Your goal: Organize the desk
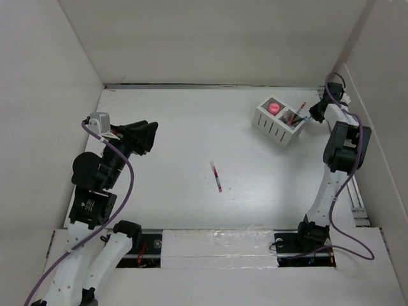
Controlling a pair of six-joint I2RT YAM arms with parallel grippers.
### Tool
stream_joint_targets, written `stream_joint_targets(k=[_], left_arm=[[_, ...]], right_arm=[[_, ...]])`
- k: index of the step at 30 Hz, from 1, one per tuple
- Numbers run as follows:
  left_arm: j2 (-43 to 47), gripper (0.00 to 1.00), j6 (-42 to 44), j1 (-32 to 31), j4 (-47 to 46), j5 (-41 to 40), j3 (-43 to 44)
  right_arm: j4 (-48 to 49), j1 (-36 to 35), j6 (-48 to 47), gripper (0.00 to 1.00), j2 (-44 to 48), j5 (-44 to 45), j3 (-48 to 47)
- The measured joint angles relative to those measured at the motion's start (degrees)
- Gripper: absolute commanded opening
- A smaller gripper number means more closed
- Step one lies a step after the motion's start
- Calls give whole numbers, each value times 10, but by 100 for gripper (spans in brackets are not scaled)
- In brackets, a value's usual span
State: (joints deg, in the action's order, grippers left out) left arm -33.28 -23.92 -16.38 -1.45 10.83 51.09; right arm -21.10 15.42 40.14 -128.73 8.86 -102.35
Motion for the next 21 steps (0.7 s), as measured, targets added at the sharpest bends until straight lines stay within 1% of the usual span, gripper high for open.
stream_joint_targets(k=[2, 5, 10, 12, 14, 17, 21], left_arm=[[-4, 41, 1, 0, 0, -2, 0], [-10, 41, 2, 0, 0, -4, 0], [-18, 41, 5, 0, 0, -6, 0], [-19, 41, 5, 0, 0, -6, 0], [-20, 41, 5, 0, 0, -6, 0], [-22, 41, 5, 0, 0, -6, 0], [-23, 41, 5, 0, 0, -5, 0]], right_arm=[[32, -2, 2, 0, 37, 25, 22], [82, -18, -16, 0, 105, 89, 35], [191, -79, -88, 0, 217, 217, 36], [253, -106, -121, 0, 258, 254, 57], [306, -128, -152, 0, 300, 278, 97], [386, -156, -198, 0, 354, 314, 187], [445, -193, -240, 0, 379, 359, 299]])
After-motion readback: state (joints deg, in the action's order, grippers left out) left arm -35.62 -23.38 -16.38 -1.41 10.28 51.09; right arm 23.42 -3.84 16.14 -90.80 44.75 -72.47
